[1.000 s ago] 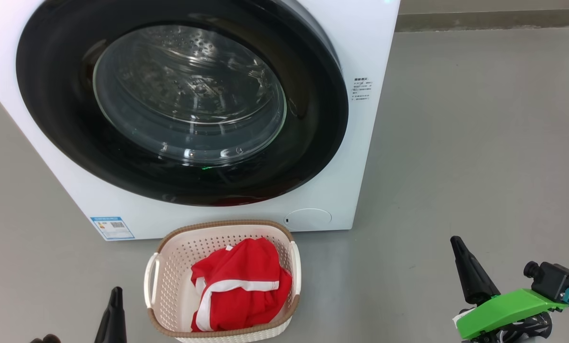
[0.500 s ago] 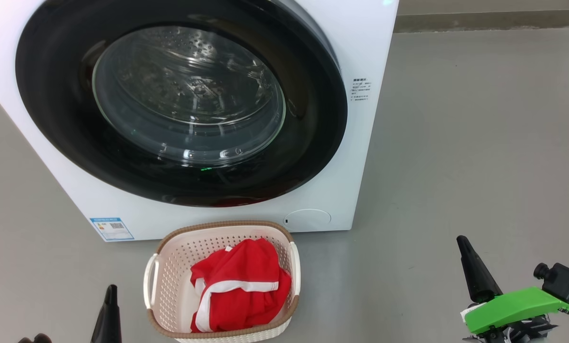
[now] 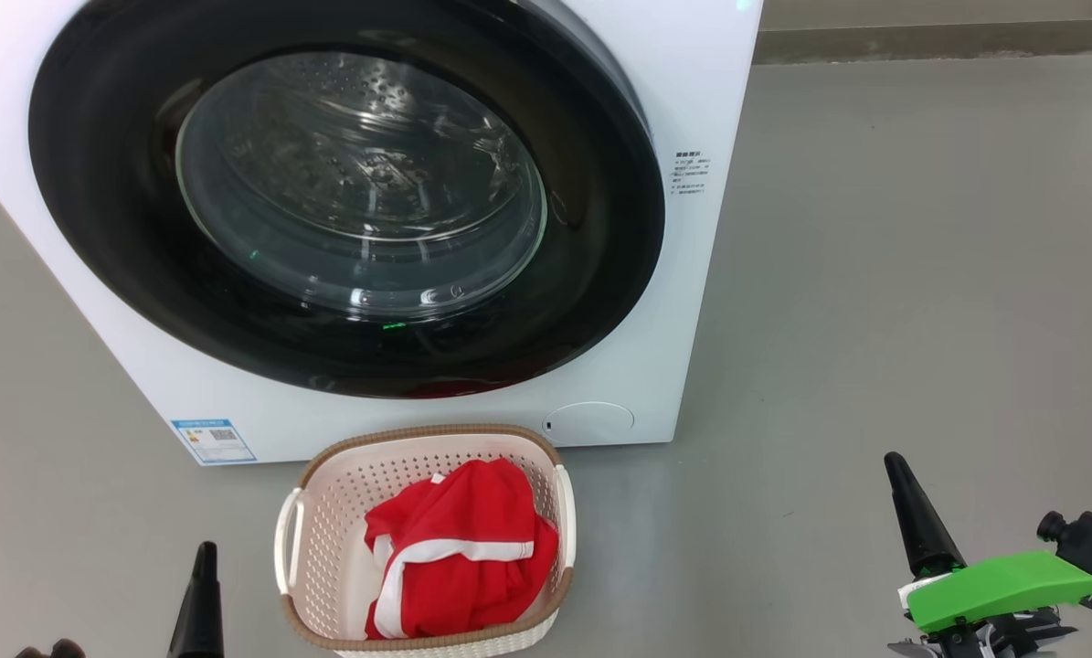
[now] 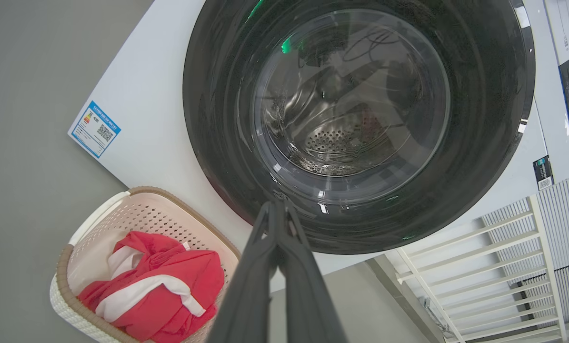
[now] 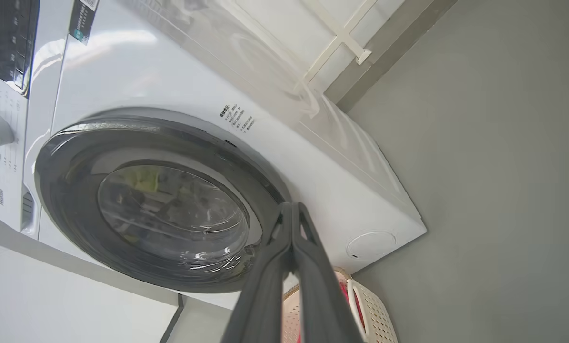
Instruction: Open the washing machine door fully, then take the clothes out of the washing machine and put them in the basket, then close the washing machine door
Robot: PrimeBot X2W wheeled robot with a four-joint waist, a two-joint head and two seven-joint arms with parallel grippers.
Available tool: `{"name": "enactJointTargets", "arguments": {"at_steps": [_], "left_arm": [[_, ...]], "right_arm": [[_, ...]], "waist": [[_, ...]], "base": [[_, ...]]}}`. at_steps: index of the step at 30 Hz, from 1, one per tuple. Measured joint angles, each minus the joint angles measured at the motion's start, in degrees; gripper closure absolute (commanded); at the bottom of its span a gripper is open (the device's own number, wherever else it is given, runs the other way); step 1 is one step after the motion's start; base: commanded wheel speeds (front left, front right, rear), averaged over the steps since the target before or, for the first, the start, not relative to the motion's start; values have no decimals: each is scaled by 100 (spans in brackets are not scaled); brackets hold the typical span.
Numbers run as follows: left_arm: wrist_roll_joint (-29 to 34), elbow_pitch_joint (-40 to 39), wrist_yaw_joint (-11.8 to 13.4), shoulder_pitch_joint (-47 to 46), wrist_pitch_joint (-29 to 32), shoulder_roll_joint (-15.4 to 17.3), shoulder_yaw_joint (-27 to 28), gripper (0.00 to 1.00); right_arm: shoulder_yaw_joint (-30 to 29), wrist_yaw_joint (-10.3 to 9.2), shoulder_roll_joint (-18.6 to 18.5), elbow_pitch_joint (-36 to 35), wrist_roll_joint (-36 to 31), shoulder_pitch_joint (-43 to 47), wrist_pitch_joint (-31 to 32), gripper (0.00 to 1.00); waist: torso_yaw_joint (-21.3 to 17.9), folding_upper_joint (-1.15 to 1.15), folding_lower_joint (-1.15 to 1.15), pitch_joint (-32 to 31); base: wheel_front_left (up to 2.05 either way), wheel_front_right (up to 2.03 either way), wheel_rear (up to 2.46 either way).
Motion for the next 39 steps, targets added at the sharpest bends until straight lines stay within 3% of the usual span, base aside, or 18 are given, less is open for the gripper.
{"name": "enactJointTargets", "arguments": {"at_steps": [39], "left_arm": [[-2098, 166, 0, -252, 617, -15, 289, 100]], "right_arm": [[-536, -4, 280, -2, 2108, 0, 656, 100]], "waist": [[-35, 0, 0, -30]], "base": [[0, 0, 0]]}}
